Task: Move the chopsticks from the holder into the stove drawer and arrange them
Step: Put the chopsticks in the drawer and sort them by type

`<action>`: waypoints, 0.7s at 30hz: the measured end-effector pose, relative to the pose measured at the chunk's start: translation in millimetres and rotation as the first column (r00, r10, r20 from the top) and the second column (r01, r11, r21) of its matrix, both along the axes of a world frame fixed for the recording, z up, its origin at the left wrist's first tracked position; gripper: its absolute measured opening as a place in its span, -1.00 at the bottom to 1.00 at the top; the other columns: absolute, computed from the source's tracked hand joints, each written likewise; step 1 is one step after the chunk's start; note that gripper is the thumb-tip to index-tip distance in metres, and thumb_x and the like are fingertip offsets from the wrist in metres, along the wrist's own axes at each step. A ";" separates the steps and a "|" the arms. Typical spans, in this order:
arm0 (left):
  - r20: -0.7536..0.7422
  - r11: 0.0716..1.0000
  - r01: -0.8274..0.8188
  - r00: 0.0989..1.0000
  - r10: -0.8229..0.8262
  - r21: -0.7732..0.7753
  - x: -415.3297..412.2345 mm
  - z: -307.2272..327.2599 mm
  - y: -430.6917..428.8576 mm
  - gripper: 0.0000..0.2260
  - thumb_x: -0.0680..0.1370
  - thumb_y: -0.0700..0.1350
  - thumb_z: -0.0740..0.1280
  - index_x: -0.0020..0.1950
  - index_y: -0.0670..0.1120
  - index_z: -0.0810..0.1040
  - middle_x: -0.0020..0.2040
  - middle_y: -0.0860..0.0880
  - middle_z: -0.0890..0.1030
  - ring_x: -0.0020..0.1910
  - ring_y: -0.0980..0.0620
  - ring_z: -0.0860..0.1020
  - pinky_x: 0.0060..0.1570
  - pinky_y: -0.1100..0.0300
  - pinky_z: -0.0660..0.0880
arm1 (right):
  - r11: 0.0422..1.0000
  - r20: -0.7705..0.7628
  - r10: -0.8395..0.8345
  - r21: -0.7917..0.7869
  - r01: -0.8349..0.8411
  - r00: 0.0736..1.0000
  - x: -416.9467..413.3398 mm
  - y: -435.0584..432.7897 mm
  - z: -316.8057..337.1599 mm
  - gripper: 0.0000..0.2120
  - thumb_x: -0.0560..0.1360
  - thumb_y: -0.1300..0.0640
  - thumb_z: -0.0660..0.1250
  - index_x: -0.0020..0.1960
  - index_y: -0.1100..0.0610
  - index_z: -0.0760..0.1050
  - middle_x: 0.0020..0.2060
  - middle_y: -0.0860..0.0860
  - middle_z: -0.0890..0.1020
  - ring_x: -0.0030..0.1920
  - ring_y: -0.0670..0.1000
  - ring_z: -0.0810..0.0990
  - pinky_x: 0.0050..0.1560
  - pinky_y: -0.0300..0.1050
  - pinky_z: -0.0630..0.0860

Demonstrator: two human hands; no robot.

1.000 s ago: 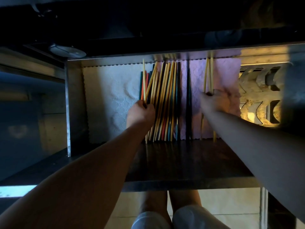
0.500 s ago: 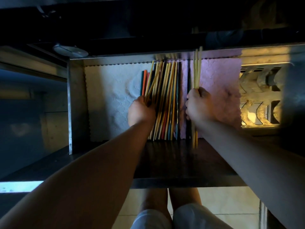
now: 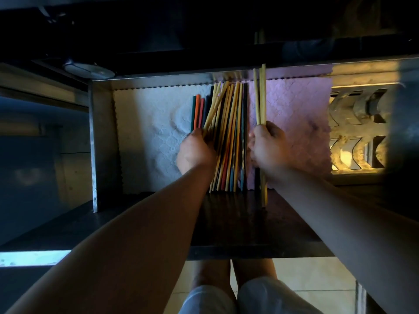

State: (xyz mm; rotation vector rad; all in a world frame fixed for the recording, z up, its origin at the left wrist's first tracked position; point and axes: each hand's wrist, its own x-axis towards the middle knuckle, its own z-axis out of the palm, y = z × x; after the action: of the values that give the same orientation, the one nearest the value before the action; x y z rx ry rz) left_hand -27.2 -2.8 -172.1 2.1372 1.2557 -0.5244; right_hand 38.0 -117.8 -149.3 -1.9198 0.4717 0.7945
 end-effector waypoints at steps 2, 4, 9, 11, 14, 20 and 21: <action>0.003 0.999 0.028 1.000 -0.029 0.018 0.1 0.1 -1.2 -0.77 0.59 -0.16 0.26 0.23 -0.01 0.53 0.04 -0.07 0.64 -0.03 -0.11 0.59 -0.14 0.05 0.50 | 1.000 -0.010 0.001 0.010 -0.001 1.000 -0.6 -0.7 -1.2 -0.80 0.48 0.17 0.14 -0.31 0.06 0.38 -0.47 0.02 0.36 -0.51 0.00 0.32 -0.48 -0.25 0.22; 0.014 0.999 0.045 0.999 -0.045 0.031 -0.3 0.8 -4.2 -0.74 0.60 -0.18 0.24 0.26 0.01 0.52 0.05 -0.04 0.64 -0.08 -0.05 0.57 -0.18 0.10 0.45 | 1.000 -0.026 0.003 0.008 -0.003 1.000 -0.1 -0.8 -1.8 -0.81 0.47 0.15 0.13 -0.31 0.06 0.40 -0.48 0.00 0.38 -0.51 0.00 0.33 -0.47 -0.23 0.23; 0.042 0.997 0.053 0.998 -0.055 0.049 1.4 -1.4 -6.6 -0.71 0.65 -0.16 0.21 0.35 0.05 0.47 0.06 -0.01 0.63 -0.15 0.05 0.48 -0.24 0.13 0.39 | 1.000 -0.019 0.019 0.010 -0.019 1.000 1.2 -1.6 -1.6 -0.82 0.49 0.17 0.14 -0.28 0.08 0.40 -0.45 0.02 0.37 -0.49 0.00 0.33 -0.47 -0.22 0.22; 0.032 0.997 0.063 0.997 -0.065 0.050 5.7 -2.8 -4.0 -0.75 0.65 -0.17 0.20 0.30 0.00 0.48 0.07 -0.03 0.63 -0.13 0.05 0.48 -0.22 0.11 0.41 | 0.999 -0.015 0.026 0.027 -0.026 1.000 0.4 -2.6 -0.4 -0.84 0.51 0.18 0.14 -0.23 0.11 0.41 -0.44 0.03 0.37 -0.46 0.00 0.34 -0.46 -0.20 0.23; -0.027 0.990 0.117 0.993 -0.115 0.073 14.4 -2.9 -1.2 -0.77 0.65 -0.22 0.16 0.27 -0.07 0.47 0.11 -0.08 0.61 0.01 -0.07 0.59 -0.19 0.08 0.42 | 0.997 -0.013 0.012 0.071 -0.011 1.000 0.0 -2.6 -0.3 -0.86 0.52 0.21 0.13 -0.19 0.14 0.41 -0.44 0.04 0.34 -0.47 0.00 0.31 -0.45 -0.19 0.22; -0.094 0.983 0.177 0.981 -0.172 0.049 19.4 1.9 -3.0 -0.76 0.65 -0.27 0.13 0.26 -0.12 0.47 0.14 -0.12 0.61 0.08 -0.12 0.61 -0.10 0.02 0.51 | 0.997 -0.038 -0.011 0.078 0.014 0.999 -0.8 -0.5 -3.6 -0.83 0.52 0.20 0.12 -0.23 0.11 0.39 -0.46 0.03 0.33 -0.50 0.00 0.30 -0.48 -0.25 0.20; -0.101 0.986 0.161 0.983 -0.156 0.037 19.9 2.1 -3.2 -0.76 0.64 -0.27 0.14 0.26 -0.12 0.47 0.14 -0.12 0.61 0.08 -0.13 0.60 -0.07 0.00 0.52 | 0.997 -0.040 -0.013 0.081 0.016 0.999 -0.9 -0.8 -4.4 -0.85 0.51 0.20 0.12 -0.22 0.12 0.39 -0.46 0.03 0.33 -0.50 0.00 0.30 -0.48 -0.25 0.20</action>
State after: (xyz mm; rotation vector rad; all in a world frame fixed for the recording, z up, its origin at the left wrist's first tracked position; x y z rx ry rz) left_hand -7.3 -6.0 -170.1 2.2868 1.1645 -0.6814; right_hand 37.1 -118.6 -153.7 -1.8265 0.4705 0.8314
